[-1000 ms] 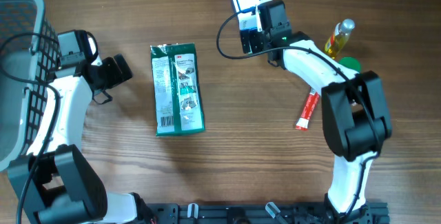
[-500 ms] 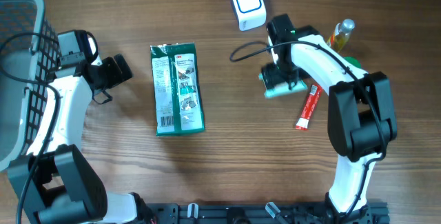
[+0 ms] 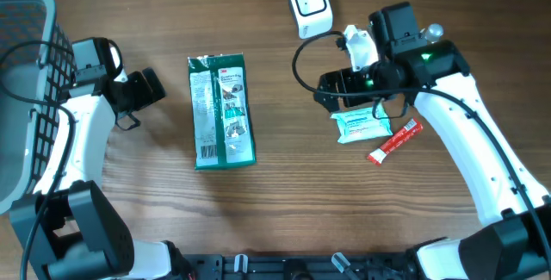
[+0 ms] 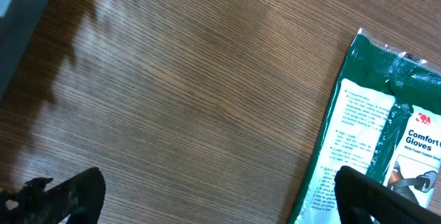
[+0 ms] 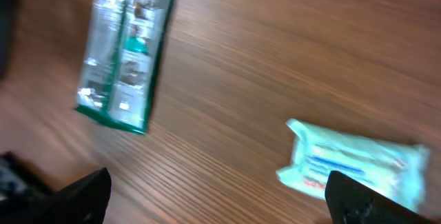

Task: Scan the item barcode
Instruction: 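Lower the mint-green packet near the red bar and release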

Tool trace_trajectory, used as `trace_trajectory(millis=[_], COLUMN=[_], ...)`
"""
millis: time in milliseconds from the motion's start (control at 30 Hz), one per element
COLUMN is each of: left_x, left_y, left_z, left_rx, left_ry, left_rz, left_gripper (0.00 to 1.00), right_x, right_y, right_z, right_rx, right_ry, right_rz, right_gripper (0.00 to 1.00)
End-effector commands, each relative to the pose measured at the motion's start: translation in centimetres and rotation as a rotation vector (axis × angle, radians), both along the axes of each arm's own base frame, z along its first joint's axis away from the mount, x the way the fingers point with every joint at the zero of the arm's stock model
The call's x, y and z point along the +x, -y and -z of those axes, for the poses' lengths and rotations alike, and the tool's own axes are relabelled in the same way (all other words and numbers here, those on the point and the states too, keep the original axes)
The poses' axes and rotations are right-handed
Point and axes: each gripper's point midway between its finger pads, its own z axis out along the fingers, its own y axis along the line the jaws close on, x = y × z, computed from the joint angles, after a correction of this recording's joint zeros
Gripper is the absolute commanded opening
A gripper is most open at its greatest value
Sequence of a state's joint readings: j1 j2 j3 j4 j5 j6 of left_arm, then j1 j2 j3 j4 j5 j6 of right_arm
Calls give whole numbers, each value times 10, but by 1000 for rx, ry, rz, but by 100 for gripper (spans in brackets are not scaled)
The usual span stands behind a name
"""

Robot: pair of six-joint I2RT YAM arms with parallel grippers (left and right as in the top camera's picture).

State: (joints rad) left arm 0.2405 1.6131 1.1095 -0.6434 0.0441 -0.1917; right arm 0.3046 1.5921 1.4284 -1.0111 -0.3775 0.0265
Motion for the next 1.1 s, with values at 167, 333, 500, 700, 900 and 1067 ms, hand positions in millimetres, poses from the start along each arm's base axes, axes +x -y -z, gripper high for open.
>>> trace_trajectory(millis=[167,333,500,700,900,1067], left_x=[0,0,0,0,0,0], left_y=[0,0,0,0,0,0], left_z=[2,2,2,2,1,2], left_rx=[-3,-3,-3,-3,-3,-3], left_ry=[-3,-3,-3,-3,-3,-3], left_rz=[11,11,11,11,11,11], left_gripper=[100,100,100,100,100,100], right_x=[-10,10,19,8,-38,-13], right_y=[-68,-74,-37,23,122,13], right_z=[47,113,174,196,198,131], right_rx=[159,44,-179,-329,-638,-112], right_ry=[-70,16,-8,-129,-320,-287], right_rz=[-51,156,295,398,416,157], right_gripper=[99,25,16,12,29,38])
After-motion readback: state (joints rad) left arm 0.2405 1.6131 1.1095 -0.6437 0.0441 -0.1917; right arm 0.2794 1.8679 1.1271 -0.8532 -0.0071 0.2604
